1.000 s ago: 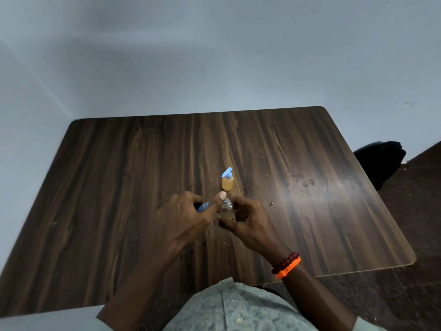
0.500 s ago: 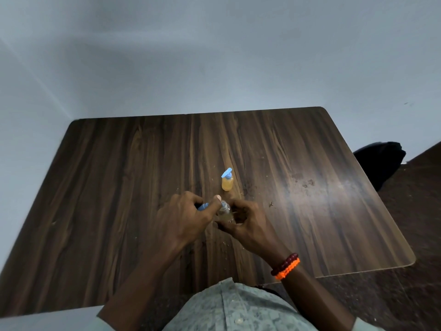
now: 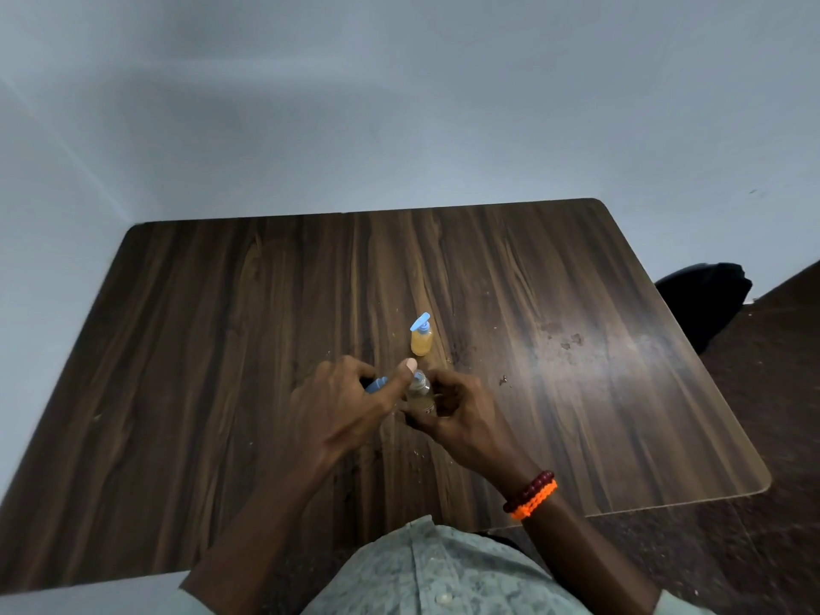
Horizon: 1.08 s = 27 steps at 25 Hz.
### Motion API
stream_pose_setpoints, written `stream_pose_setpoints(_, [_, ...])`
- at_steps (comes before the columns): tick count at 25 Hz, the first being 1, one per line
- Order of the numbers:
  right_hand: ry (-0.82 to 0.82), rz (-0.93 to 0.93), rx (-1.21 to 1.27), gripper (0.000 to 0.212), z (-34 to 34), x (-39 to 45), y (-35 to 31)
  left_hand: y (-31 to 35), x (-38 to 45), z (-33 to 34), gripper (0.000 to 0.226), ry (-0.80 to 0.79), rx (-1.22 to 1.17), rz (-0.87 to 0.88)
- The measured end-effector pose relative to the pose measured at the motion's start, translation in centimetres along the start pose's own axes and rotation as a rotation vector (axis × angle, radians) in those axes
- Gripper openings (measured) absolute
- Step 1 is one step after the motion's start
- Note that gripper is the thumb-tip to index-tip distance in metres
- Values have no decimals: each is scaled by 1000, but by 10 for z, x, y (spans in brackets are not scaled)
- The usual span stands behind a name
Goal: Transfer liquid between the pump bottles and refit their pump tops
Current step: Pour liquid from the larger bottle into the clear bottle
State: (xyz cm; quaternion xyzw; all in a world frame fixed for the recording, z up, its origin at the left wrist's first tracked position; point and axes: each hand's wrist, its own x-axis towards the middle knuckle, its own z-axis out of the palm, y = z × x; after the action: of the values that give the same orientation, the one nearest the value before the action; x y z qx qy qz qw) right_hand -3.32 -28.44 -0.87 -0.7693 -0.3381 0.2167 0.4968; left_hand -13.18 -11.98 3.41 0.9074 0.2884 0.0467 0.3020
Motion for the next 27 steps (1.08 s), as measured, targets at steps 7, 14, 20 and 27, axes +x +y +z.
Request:
stream_pose_setpoints(7, [-10, -20, -18, 35, 0, 0, 1, 2, -1, -3, 72, 3, 26, 20])
stream_pose_setpoints(14, [-4, -10, 2, 39, -3, 1, 0, -2, -1, -2, 89, -10, -39, 15])
stream_pose_setpoints(20, [7, -16, -8, 34, 0, 1, 2, -1, 1, 1, 92, -3, -32, 22])
stream_pose_setpoints(27, [7, -28, -46, 32, 1, -2, 3, -1, 2, 0, 91, -17, 21, 30])
